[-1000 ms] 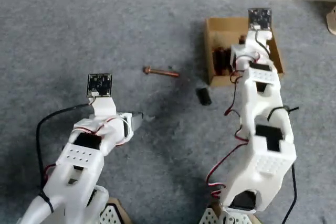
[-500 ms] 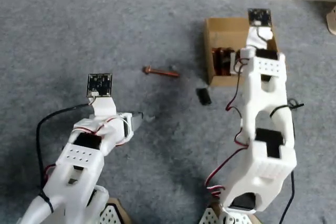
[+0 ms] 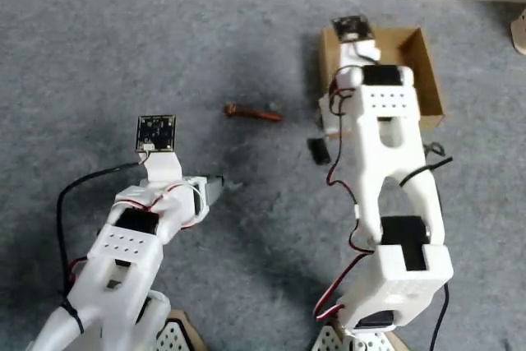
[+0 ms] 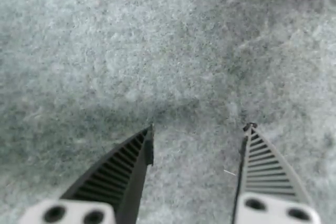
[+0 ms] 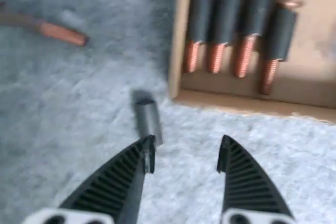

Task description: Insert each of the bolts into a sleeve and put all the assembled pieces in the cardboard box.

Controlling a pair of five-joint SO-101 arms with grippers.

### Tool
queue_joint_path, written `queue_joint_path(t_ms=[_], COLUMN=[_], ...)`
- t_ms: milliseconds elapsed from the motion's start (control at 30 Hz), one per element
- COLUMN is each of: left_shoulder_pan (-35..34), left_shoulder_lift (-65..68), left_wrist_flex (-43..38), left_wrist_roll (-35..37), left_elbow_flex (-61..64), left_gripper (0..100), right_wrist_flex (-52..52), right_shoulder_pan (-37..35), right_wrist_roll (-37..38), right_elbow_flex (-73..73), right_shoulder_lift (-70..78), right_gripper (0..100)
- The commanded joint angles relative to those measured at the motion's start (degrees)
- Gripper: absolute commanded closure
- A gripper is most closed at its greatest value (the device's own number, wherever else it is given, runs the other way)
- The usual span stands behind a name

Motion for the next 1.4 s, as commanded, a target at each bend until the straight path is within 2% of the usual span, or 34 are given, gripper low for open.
queue_joint_path(t_ms=[0, 133, 467, 733, 900, 967, 1033, 1233, 1367], left_shoulder_pan=[0.04, 0.04, 0.04, 0.04, 0.04, -0.13, -0.22, -0.31, 1.19], left_shoulder_lift=[-0.57, -0.57, -0.57, -0.57, -0.57, -0.66, -0.66, -0.57, -1.01], left_wrist_flex=[-1.41, -1.41, -1.41, -1.41, -1.23, -1.23, -0.88, 8.00, 8.44], left_wrist_roll=[0.35, 0.35, 0.35, 0.35, 0.62, 0.79, 2.29, 11.52, 14.15], left_elbow_flex=[-0.22, -0.22, -0.22, -0.22, -0.66, -1.19, -3.56, -12.62, -14.37], left_gripper=[74, 74, 74, 74, 74, 74, 74, 76, 81], right_wrist_flex=[1.19, -0.84, -19.91, -26.86, -27.56, -27.47, -27.56, -25.63, -21.14], right_shoulder_pan=[-2.86, -3.21, -3.91, -4.88, -4.88, -4.88, -4.88, -5.58, -6.81], right_wrist_roll=[1.76, 2.02, 2.11, 2.11, 2.11, 1.93, 1.76, -1.41, -2.64], right_elbow_flex=[1.10, 5.67, 19.21, 24.57, 24.66, 24.66, 24.57, 24.92, 24.92], right_shoulder_lift=[-3.47, -3.38, -3.38, -0.75, 9.80, 12.18, 12.35, 11.12, 5.14], right_gripper=[82.1, 82.1, 82.1, 82.1, 82.7, 88.2, 99.2, 99.5, 99.4])
